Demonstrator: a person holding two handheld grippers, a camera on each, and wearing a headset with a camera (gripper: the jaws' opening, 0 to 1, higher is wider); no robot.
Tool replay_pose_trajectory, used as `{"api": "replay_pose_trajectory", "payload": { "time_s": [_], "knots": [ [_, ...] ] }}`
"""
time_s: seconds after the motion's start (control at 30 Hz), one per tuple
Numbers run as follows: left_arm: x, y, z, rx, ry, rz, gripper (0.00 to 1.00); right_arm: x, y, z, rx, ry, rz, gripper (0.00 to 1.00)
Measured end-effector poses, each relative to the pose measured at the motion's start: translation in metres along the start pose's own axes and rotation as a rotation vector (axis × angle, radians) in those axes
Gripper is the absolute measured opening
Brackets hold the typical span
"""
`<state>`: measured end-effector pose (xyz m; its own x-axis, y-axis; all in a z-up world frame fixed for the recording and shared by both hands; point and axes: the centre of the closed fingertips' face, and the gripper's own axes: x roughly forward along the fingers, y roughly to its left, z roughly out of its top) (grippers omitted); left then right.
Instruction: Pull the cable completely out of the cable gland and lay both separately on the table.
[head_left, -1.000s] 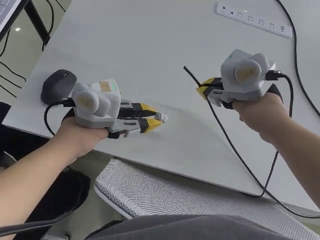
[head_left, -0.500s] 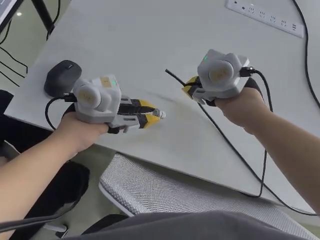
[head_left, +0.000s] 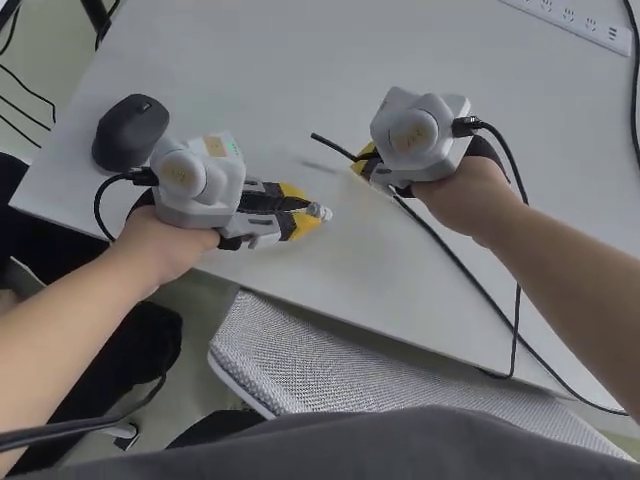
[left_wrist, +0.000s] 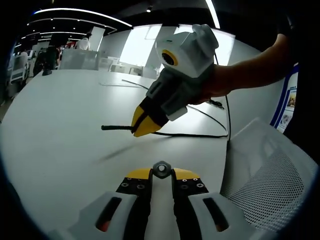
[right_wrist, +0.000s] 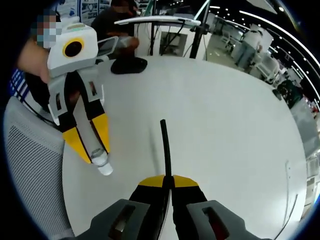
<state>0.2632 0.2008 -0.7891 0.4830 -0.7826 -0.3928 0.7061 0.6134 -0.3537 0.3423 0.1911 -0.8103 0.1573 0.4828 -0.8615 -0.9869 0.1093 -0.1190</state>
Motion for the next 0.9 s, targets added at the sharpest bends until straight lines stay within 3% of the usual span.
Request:
{"api": "replay_pose_trajectory", "payload": {
  "time_s": [0.73, 0.9],
  "knots": [
    [0.002, 0.0068, -0.0059, -0.03, 0.004, 0.017, 0.16, 0.0102, 0.003, -0.0027, 0.025, 0.005, 0.043, 0.0],
    [0.0017, 0.0079, -0.0096, -0.008, 0.022, 0.021, 0.16, 0.0102, 0.0039, -0.0022, 0.031, 0.004, 0.043, 0.0]
  ]
}}
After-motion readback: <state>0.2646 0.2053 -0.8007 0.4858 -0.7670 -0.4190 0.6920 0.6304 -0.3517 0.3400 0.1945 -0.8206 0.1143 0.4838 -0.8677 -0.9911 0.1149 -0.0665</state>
